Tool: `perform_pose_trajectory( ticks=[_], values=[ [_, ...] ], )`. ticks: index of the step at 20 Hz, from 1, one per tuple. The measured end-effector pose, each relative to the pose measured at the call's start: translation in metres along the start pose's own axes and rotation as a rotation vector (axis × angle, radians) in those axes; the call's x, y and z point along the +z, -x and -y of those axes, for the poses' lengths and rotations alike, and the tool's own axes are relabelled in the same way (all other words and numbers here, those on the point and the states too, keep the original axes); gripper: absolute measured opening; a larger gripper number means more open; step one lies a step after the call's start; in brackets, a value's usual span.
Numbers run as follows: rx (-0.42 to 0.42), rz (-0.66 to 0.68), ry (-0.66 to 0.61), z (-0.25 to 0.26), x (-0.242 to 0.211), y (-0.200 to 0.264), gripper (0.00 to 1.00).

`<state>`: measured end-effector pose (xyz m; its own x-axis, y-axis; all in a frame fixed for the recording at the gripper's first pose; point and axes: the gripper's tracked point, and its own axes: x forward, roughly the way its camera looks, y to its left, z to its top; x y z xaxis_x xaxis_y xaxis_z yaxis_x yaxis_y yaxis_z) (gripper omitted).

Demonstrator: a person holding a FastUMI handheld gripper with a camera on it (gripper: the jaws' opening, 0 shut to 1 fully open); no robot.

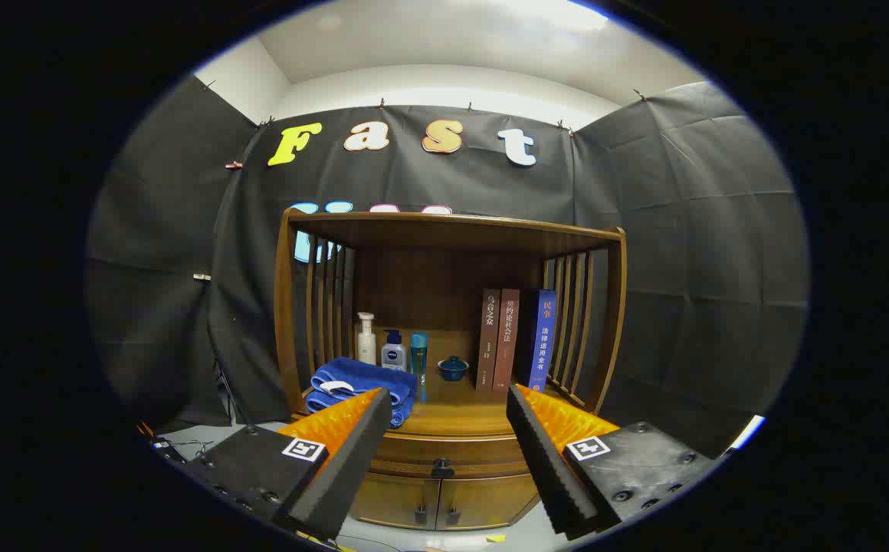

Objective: Pull open the drawer, take out the items inside it, and place them on the countertop above the cabinet.

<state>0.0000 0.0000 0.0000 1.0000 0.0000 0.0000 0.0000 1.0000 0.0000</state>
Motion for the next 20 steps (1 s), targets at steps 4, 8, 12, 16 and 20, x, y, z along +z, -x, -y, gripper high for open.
perform_pose_trajectory(
  ticks=[4, 8, 12, 16, 20],
  values=[
    [0.005, -0.004, -0.006, -0.0005, 0.002, 0.0007, 0.98],
    [0.008, -0.007, -0.011, 0.0011, 0.0024, 0.0011, 0.98],
    [0.007, -0.009, -0.023, 0.0029, 0.0031, 0.0019, 0.98],
    [0.007, -0.01, -0.03, 0.0039, 0.0012, 0.002, 0.98],
    [0.007, -0.012, -0.029, 0.0045, -0.0003, 0.0011, 0.98]
  ],
)
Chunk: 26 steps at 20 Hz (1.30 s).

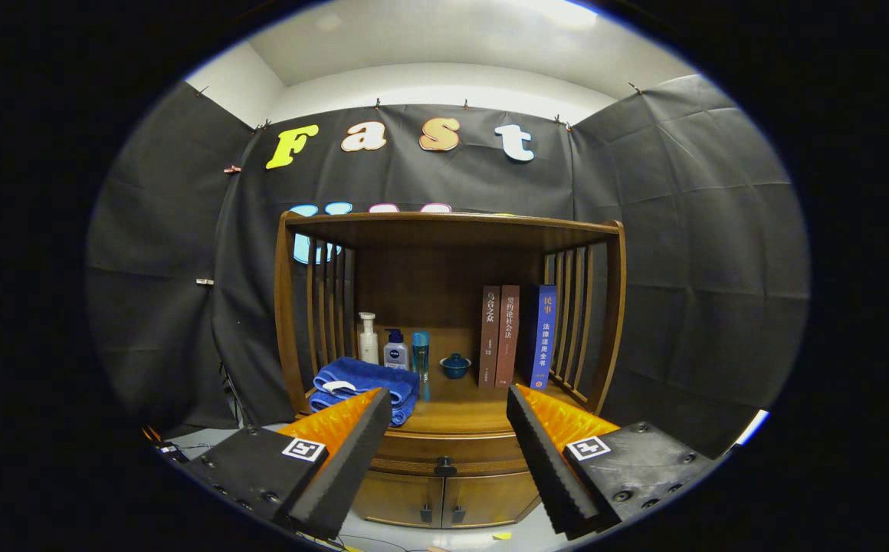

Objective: Pull open the drawer, take out the items inside it, and place them on the countertop above the cabinet.

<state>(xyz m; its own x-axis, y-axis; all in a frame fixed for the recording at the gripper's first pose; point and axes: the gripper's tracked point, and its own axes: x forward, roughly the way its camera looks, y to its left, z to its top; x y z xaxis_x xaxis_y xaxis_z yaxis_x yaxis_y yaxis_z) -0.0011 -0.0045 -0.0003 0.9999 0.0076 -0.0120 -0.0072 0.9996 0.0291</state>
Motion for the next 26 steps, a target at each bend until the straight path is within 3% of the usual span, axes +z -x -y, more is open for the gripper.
perform_pose_trajectory(
  ticks=[11, 26],
  values=[
    [-0.001, -0.072, -0.003, 0.004, -0.048, -0.023, 0.98],
    [0.024, -0.297, 0.008, -0.005, -0.2, -0.101, 0.99]
  ],
)
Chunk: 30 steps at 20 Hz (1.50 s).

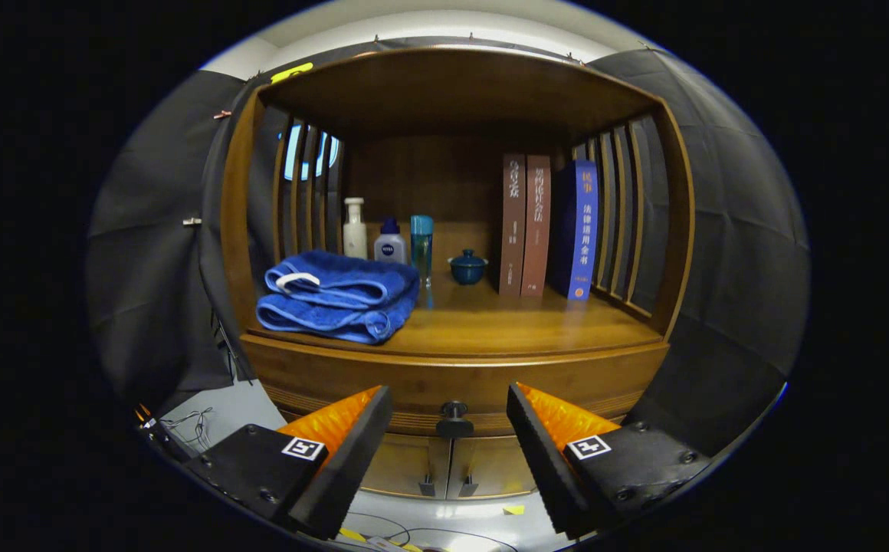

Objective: Pull open the drawer, take out the items inside it, and place them on the countertop above the cabinet.

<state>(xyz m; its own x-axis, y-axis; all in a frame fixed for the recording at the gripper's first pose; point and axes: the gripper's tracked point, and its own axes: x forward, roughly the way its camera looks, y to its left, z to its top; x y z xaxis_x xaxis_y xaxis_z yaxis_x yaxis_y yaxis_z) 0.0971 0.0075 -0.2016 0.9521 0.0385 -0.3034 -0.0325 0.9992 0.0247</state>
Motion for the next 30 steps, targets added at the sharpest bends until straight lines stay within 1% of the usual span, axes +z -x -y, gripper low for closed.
perform_pose_trajectory(
  ticks=[6, 8, 10, 11, 13, 14, 15, 16, 17, 20, 25, 30],
  values=[
    [0.006, -0.087, 0.006, 0.002, -0.038, -0.054, 0.98],
    [-0.001, -0.101, 0.008, 0.001, -0.046, -0.066, 0.96],
    [-0.007, -0.115, 0.004, 0.003, -0.051, -0.071, 0.91],
    [-0.019, -0.13, 0.004, 0.006, -0.056, -0.073, 0.79],
    [-0.013, -0.139, 0.0, 0.007, -0.057, -0.074, 0.53],
    [-0.014, -0.138, 0.001, 0.007, -0.059, -0.073, 0.53],
    [-0.009, -0.141, 0.002, 0.007, -0.055, -0.072, 0.43],
    [-0.011, -0.13, 0.001, 0.008, -0.057, -0.073, 0.43],
    [-0.009, -0.137, 0.004, 0.008, -0.057, -0.08, 0.31],
    [-0.007, -0.137, 0.027, 0.007, -0.058, -0.074, 0.31],
    [0.004, -0.17, 0.006, 0.007, -0.06, -0.064, 0.31],
    [0.02, -0.199, 0.02, 0.004, -0.071, -0.021, 0.31]
  ],
)
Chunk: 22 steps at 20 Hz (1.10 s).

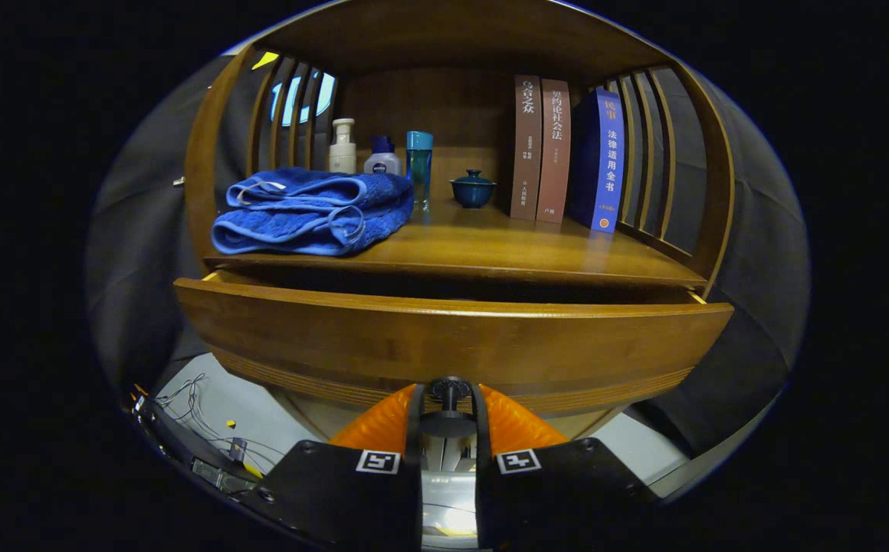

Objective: Pull open the drawer, take out the items inside it, and place them on the countertop above the cabinet.

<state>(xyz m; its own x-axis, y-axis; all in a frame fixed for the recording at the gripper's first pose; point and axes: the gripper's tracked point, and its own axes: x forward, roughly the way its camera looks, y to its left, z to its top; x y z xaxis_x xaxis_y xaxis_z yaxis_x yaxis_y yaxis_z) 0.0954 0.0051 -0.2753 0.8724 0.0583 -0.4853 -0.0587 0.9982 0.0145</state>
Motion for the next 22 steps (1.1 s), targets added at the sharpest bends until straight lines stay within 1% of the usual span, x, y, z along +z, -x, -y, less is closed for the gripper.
perform_pose_trajectory(
  ticks=[3, 4, 6, 7, 8, 9, 10, 11, 12, 15, 16, 21, 22],
  values=[
    [0.004, -0.002, 0.007, -0.001, -0.008, 0.031, 0.31],
    [0.005, 0.038, 0.014, -0.002, 0.002, 0.047, 0.31],
    [-0.041, 0.126, 0.076, 0.004, 0.019, 0.075, 0.3],
    [-0.042, 0.13, 0.083, 0.004, 0.019, 0.088, 0.28],
    [-0.016, 0.13, 0.053, -0.002, 0.011, 0.089, 0.27],
    [-0.008, 0.102, 0.015, -0.003, 0.002, 0.087, 0.23],
    [-0.02, 0.056, -0.007, 0.002, -0.007, 0.082, 0.23],
    [-0.003, 0.062, -0.035, 0.0, -0.014, 0.081, 0.18],
    [-0.013, 0.07, -0.036, 0.003, -0.014, 0.089, 0.13],
    [-0.018, 0.099, -0.019, 0.001, -0.013, 0.102, 0.12],
    [-0.014, 0.111, -0.027, 0.001, -0.011, 0.1, 0.24],
    [0.004, 0.064, -0.031, -0.004, -0.023, 0.083, 0.83],
    [0.005, 0.06, -0.033, -0.004, -0.023, 0.077, 0.84]
  ],
)
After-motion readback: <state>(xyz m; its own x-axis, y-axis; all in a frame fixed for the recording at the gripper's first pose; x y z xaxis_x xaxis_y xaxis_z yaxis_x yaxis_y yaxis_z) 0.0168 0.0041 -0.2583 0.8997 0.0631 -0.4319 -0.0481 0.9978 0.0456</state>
